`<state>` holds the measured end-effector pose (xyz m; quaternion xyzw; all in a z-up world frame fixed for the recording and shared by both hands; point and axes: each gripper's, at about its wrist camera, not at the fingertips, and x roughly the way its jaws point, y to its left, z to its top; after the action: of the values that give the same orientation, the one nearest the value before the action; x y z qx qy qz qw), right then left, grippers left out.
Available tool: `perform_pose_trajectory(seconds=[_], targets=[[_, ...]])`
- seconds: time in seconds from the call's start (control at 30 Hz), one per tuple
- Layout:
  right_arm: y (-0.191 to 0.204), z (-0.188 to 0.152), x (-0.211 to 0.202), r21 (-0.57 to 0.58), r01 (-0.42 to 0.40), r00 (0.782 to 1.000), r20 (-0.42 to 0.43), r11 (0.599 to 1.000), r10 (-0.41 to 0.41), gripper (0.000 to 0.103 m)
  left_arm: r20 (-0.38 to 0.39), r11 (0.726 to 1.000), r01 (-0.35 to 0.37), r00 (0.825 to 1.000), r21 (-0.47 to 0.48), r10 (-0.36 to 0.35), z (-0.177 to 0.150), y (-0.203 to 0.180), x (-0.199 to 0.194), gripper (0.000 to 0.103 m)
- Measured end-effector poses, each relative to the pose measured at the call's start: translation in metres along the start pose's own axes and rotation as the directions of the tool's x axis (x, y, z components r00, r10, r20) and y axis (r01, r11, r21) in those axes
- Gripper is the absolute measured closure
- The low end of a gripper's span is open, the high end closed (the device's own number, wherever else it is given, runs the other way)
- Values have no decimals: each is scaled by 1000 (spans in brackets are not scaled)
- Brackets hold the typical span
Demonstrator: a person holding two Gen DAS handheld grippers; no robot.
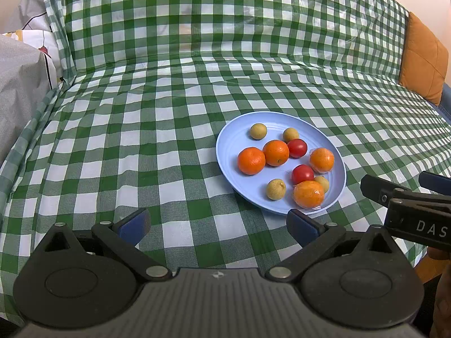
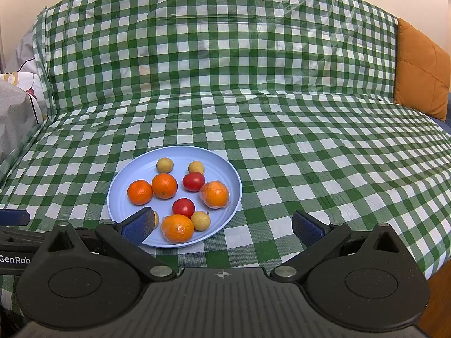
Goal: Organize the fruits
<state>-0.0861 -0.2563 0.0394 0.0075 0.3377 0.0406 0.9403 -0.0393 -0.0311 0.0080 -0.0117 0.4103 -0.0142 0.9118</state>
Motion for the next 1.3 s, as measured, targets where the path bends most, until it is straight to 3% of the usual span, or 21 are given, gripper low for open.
perform_pose_trajectory(seconds=[0.7, 1.3], targets=[[2, -1, 0, -1, 3, 1000, 4, 1000, -3, 1, -12, 1000, 9, 1000, -16, -9, 1, 1, 2, 1], [-12, 9, 4, 55, -9, 1000, 28, 998, 7, 1, 39, 998, 63, 997, 11, -64, 9, -4, 1, 0]])
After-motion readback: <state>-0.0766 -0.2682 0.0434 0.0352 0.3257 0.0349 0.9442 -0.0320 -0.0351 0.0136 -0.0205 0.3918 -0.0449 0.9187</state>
